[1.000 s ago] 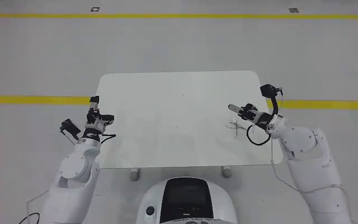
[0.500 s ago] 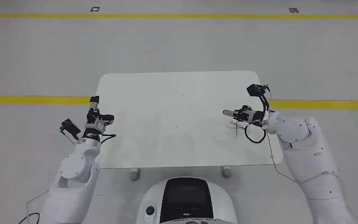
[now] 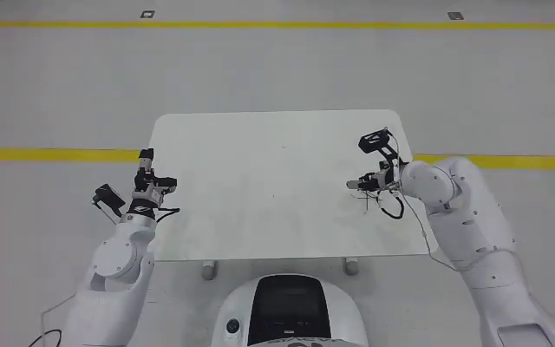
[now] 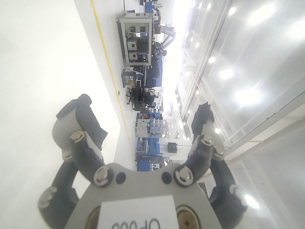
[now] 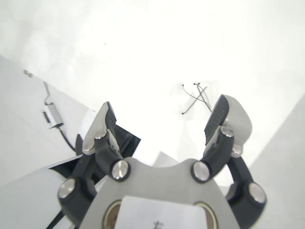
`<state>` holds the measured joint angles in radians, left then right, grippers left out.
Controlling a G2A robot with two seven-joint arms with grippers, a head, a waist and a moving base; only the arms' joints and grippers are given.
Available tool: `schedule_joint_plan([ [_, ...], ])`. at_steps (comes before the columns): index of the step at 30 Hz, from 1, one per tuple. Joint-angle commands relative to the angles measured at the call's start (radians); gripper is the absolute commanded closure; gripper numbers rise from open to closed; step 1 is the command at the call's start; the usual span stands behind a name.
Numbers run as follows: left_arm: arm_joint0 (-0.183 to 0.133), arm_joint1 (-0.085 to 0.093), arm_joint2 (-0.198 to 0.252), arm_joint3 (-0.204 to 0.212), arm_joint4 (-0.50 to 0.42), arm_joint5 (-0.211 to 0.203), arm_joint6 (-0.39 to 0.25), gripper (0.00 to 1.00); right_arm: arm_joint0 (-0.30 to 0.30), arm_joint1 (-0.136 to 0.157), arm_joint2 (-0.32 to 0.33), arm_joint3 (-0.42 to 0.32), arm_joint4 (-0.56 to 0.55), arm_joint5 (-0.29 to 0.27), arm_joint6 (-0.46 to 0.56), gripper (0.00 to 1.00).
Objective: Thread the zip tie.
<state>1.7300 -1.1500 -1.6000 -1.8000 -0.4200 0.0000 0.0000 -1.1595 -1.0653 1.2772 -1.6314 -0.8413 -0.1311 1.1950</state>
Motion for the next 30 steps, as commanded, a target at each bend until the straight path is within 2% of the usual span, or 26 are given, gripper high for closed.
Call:
schedule_joint_plan([
  [1,0.000,0.000,0.000,0.000,0.000,0.000,0.000,0.00,-0.002,0.000,0.002,-0.001,0.026,0.001,-0.004,0.00],
  [7,0.000,0.000,0.000,0.000,0.000,0.000,0.000,0.00,-0.002,0.000,0.002,-0.001,0.026,0.001,-0.004,0.00],
  [9,0.000,0.000,0.000,0.000,0.000,0.000,0.000,0.00,-0.009,0.000,0.000,-0.002,0.029,-0.014,-0.016,0.00],
  [12,0.000,0.000,0.000,0.000,0.000,0.000,0.000,0.00,-0.019,0.005,-0.004,0.004,0.039,-0.078,-0.002,0.00],
  [16,0.000,0.000,0.000,0.000,0.000,0.000,0.000,0.00,0.007,0.006,-0.047,0.038,0.024,-0.155,0.045,0.00],
  [21,0.000,0.000,0.000,0.000,0.000,0.000,0.000,0.00,0.044,0.003,-0.109,0.077,-0.006,-0.209,0.082,0.00],
  [25,0.000,0.000,0.000,0.000,0.000,0.000,0.000,0.00,0.072,0.004,-0.170,0.076,-0.051,-0.209,0.087,0.00],
  [30,0.000,0.000,0.000,0.000,0.000,0.000,0.000,0.00,0.072,0.004,-0.173,0.074,-0.054,-0.209,0.084,0.00],
])
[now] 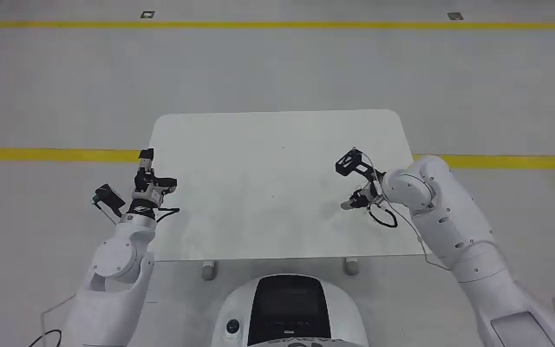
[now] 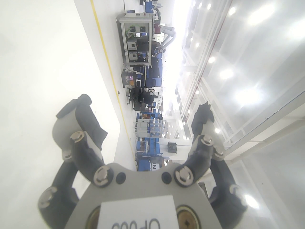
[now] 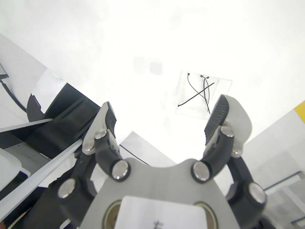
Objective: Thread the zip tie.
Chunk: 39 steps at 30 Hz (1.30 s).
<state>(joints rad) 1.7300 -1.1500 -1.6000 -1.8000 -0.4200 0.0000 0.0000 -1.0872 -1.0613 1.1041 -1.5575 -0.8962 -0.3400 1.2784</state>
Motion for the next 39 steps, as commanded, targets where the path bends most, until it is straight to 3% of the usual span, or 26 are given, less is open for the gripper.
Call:
schedule_joint_plan([
  [1,0.000,0.000,0.000,0.000,0.000,0.000,0.000,0.00,0.000,0.000,0.000,0.000,0.001,0.000,0.000,0.00],
  [8,0.000,0.000,0.000,0.000,0.000,0.000,0.000,0.00,-0.007,0.006,-0.027,-0.012,-0.009,0.000,-0.034,0.00],
  [16,0.000,0.000,0.000,0.000,0.000,0.000,0.000,0.00,0.029,0.065,-0.132,-0.022,-0.013,0.000,-0.051,0.00],
  [19,0.000,0.000,0.000,0.000,0.000,0.000,0.000,0.00,0.052,0.089,-0.175,-0.011,0.036,0.000,-0.078,0.00],
  [32,0.000,0.000,0.000,0.000,0.000,0.000,0.000,0.00,0.044,0.092,-0.184,-0.012,0.012,0.000,-0.117,0.00],
  [39,0.000,0.000,0.000,0.000,0.000,0.000,0.000,0.00,0.046,0.140,-0.185,-0.018,-0.011,0.000,-0.141,0.00],
])
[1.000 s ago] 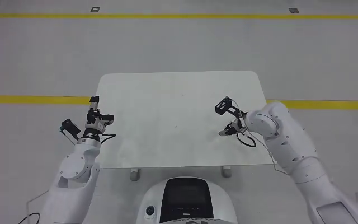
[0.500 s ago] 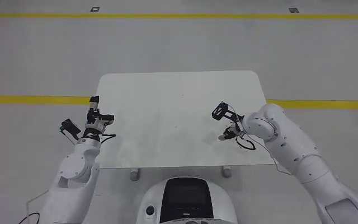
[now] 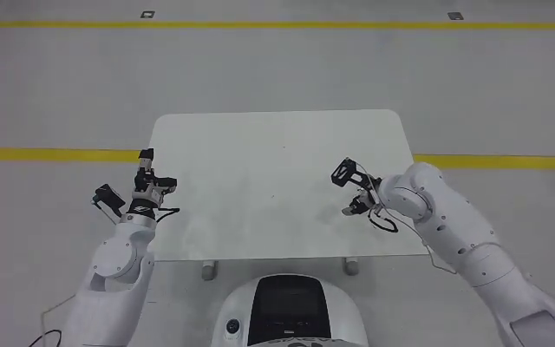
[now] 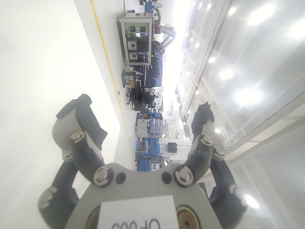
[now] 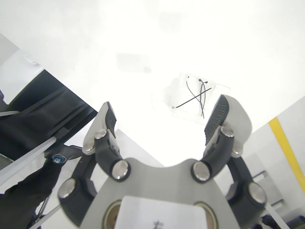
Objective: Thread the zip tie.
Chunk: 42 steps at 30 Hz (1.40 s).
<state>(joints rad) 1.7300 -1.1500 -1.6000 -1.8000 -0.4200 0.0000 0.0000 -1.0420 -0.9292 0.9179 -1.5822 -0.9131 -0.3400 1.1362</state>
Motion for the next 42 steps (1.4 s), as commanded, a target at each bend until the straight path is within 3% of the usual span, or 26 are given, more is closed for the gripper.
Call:
schedule_joint_plan([
  [1,0.000,0.000,0.000,0.000,0.000,0.000,0.000,0.00,0.005,0.018,0.004,0.018,0.019,0.000,0.007,0.00],
  [10,0.000,0.000,0.000,0.000,0.000,0.000,0.000,0.00,0.041,0.088,-0.062,0.021,0.068,0.000,-0.001,0.00],
  [21,0.000,0.000,0.000,0.000,0.000,0.000,0.000,0.00,0.034,0.088,-0.064,0.009,0.064,0.000,-0.031,0.00],
  [26,0.000,0.000,0.000,0.000,0.000,0.000,0.000,0.00,0.024,0.105,-0.100,-0.004,0.033,0.000,-0.082,0.00],
  [32,0.000,0.000,0.000,0.000,0.000,0.000,0.000,0.00,0.062,0.133,-0.177,0.017,0.057,0.000,-0.129,0.00],
  [42,0.000,0.000,0.000,0.000,0.000,0.000,0.000,0.00,0.068,0.136,-0.181,0.023,0.060,0.000,-0.132,0.00],
])
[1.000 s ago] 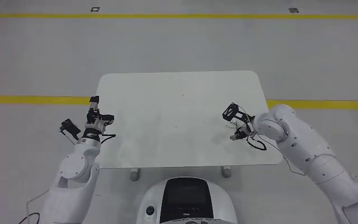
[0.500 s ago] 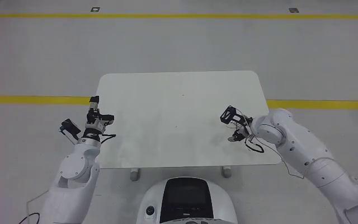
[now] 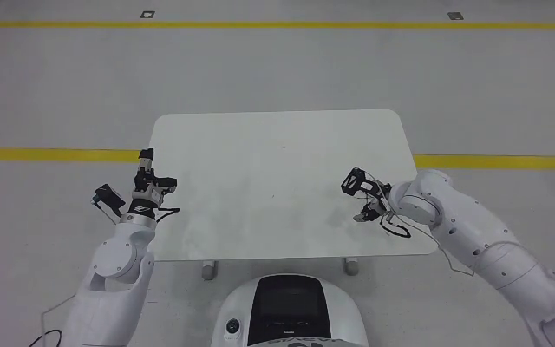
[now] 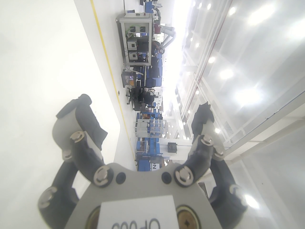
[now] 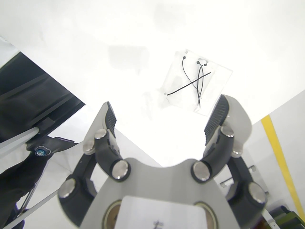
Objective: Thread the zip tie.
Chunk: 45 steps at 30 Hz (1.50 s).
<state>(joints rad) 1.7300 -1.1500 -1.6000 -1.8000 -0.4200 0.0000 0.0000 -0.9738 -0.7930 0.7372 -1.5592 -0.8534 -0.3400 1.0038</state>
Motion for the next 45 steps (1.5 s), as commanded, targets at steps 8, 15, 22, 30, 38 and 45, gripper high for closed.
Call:
schedule_joint_plan([
  [8,0.000,0.000,0.000,0.000,0.000,0.000,0.000,0.00,-0.019,0.004,0.017,0.041,-0.016,0.000,-0.077,0.00],
  [15,0.000,0.000,0.000,0.000,0.000,0.000,0.000,0.00,-0.019,0.005,0.025,0.052,-0.071,0.007,-0.107,0.00],
  [22,0.000,0.000,0.000,0.000,0.000,0.000,0.000,0.00,-0.019,0.005,0.025,0.052,-0.071,0.007,-0.107,0.00],
  [30,0.000,0.000,0.000,0.000,0.000,0.000,0.000,0.00,-0.019,0.005,0.025,0.052,-0.071,0.007,-0.107,0.00],
  [38,0.000,0.000,0.000,0.000,0.000,0.000,0.000,0.00,-0.020,0.005,0.026,0.052,-0.072,0.008,-0.113,0.00],
  [45,0.000,0.000,0.000,0.000,0.000,0.000,0.000,0.00,-0.019,0.006,-0.003,0.046,-0.137,0.000,-0.164,0.00],
])
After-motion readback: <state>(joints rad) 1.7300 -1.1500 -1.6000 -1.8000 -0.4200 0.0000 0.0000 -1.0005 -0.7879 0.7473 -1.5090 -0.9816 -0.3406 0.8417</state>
